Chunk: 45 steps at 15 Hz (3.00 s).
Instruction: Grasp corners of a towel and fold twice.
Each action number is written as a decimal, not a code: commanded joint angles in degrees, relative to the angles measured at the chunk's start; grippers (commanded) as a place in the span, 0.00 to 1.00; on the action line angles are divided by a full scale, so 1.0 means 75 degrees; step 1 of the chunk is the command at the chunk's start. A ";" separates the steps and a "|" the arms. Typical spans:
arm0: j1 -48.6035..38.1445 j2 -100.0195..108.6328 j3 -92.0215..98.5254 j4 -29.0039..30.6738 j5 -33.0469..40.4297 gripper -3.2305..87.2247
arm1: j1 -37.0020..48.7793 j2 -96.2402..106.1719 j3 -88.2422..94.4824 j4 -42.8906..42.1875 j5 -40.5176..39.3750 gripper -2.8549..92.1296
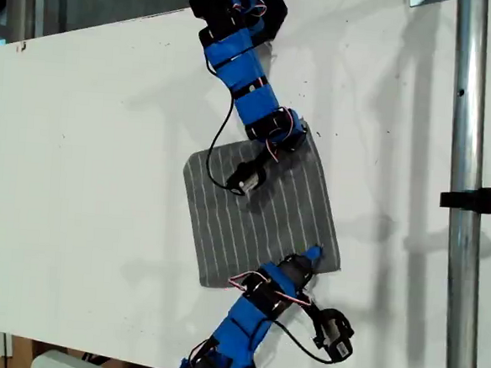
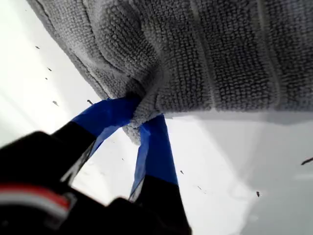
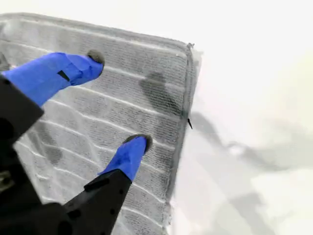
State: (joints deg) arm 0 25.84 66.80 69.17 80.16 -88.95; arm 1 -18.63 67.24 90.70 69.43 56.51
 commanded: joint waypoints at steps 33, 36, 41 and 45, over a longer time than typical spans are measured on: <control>-0.3832 0.2531 0.1395 0.0457 0.2437 0.01 | 0.4254 0.1734 -0.1770 0.1043 -0.3070 0.03; -0.4664 0.4348 0.2941 0.0410 0.2695 0.01 | 0.5074 0.2590 -0.2133 0.1125 -0.3762 0.03; -0.3832 0.6059 0.6223 -0.2074 0.1793 0.01 | 0.4441 0.2473 -0.0574 0.1031 -0.2988 0.03; -0.3047 0.6070 0.6984 -0.2824 0.1043 0.01 | 0.3703 0.1559 -0.0480 0.1078 -0.2402 0.03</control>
State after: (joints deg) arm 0 0.70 109.86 121.46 60.29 -79.45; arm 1 10.99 78.93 87.63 77.08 37.09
